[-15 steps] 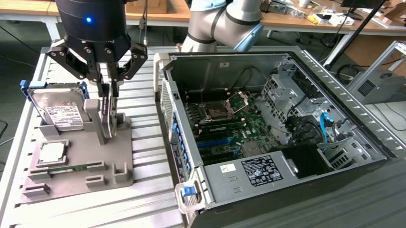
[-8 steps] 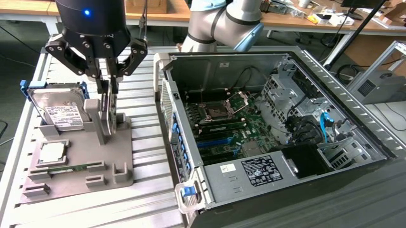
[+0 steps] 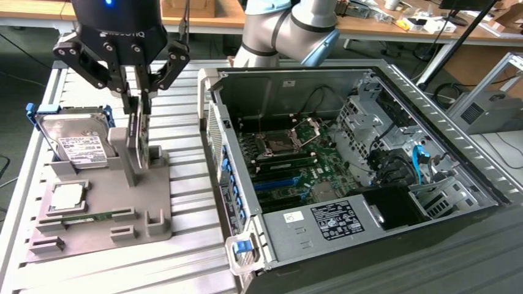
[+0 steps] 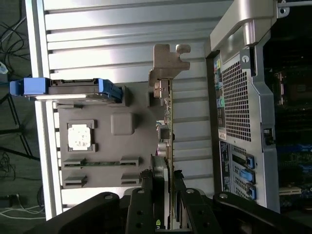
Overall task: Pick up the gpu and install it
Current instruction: 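Pick up the gpu and move the gpu toward the slot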
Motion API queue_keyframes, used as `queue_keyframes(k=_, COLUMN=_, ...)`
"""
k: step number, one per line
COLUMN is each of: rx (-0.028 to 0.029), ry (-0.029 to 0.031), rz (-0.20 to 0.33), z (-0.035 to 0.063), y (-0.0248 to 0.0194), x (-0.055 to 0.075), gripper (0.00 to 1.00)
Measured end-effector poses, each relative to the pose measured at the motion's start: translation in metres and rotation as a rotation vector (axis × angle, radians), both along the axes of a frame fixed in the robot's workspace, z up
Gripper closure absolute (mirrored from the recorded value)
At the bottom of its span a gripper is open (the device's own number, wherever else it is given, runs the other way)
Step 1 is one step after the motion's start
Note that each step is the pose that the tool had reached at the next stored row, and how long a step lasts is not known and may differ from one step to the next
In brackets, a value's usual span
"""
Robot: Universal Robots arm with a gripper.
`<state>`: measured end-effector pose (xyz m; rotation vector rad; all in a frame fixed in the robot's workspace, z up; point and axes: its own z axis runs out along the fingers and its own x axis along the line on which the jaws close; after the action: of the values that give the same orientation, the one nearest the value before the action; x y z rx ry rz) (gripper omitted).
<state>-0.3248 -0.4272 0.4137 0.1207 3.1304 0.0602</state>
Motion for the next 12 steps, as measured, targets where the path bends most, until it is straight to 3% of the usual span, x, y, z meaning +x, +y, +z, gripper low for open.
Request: queue_keyframes(k=12, rx=0.0, ry=0.0, rz=0.0, z=0.0175, y=0.0, x=0.0, gripper=0.73)
